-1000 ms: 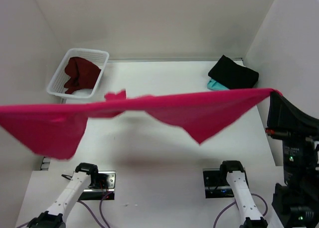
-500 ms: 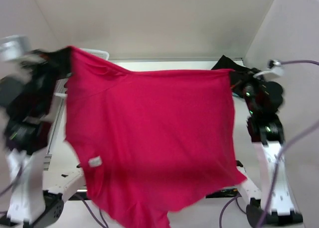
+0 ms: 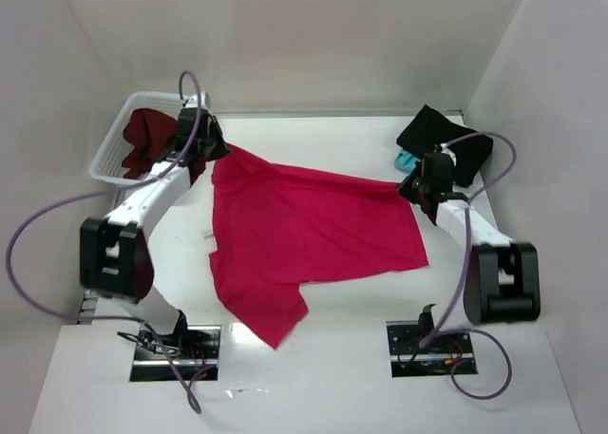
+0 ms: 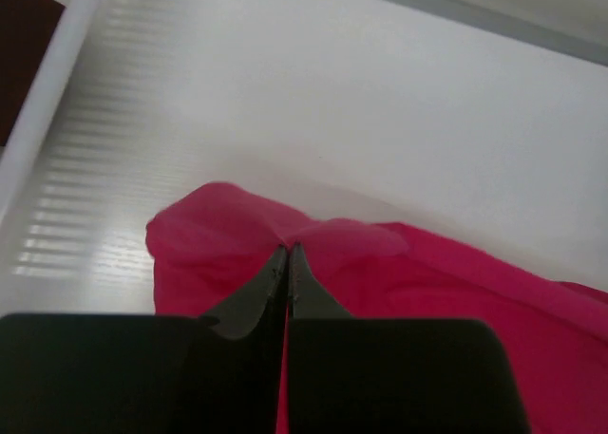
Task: Fold and stack the t-shirts
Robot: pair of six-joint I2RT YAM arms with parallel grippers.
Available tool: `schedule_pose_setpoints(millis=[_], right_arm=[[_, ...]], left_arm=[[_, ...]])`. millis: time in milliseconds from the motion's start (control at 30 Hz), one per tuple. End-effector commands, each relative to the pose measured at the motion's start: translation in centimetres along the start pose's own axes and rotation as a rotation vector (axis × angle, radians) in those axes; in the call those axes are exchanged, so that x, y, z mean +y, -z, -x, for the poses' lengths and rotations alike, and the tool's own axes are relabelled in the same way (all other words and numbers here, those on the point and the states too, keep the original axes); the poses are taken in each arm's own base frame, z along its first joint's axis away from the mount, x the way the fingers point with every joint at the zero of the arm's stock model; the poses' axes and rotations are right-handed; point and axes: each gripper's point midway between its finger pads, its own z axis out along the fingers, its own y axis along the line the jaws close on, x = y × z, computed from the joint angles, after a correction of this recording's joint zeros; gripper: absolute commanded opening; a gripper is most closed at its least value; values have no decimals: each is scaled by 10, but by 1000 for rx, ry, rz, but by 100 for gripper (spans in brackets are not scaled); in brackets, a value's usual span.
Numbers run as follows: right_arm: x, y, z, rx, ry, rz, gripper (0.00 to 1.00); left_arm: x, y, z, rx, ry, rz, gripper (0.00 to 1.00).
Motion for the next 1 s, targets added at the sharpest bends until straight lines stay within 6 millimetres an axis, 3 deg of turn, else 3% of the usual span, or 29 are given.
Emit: schedule_pose_setpoints(millis=[0, 167, 267, 333, 367, 467, 500, 533, 567, 633, 833, 967], right_arm=[[8, -44, 14, -33, -19, 3, 0], [17, -73, 44, -87, -9, -19, 0], [34, -84, 75, -147, 25, 7, 0], [48, -92, 96, -184, 36, 31, 0], [63, -96, 118, -219, 44, 53, 0], [65, -115, 122, -212, 64, 46, 0], [73, -117, 134, -228, 64, 57, 0], [67, -130, 127, -203, 77, 39, 0], [71, -132, 134, -212, 87, 44, 0], [65, -145, 128, -200, 99, 24, 0], [61, -164, 140, -202, 111, 26, 0], [64, -165, 145, -210, 120, 30, 0]], left_arm=[[-11, -40, 31, -95, 34, -22, 0], [2, -81, 48, -111, 61, 5, 0], [3, -101, 54, -118, 53, 0, 0], [3, -106, 69, -142, 45, 0, 0], [0, -109, 77, -158, 37, -6, 0], [3, -113, 85, -166, 41, 0, 0], [3, -117, 79, -153, 39, -6, 0], [6, -116, 85, -161, 43, -10, 0], [7, -120, 81, -152, 43, -7, 0], [7, -123, 76, -140, 42, -12, 0], [9, -127, 68, -120, 41, -13, 0], [12, -128, 61, -103, 31, -6, 0]])
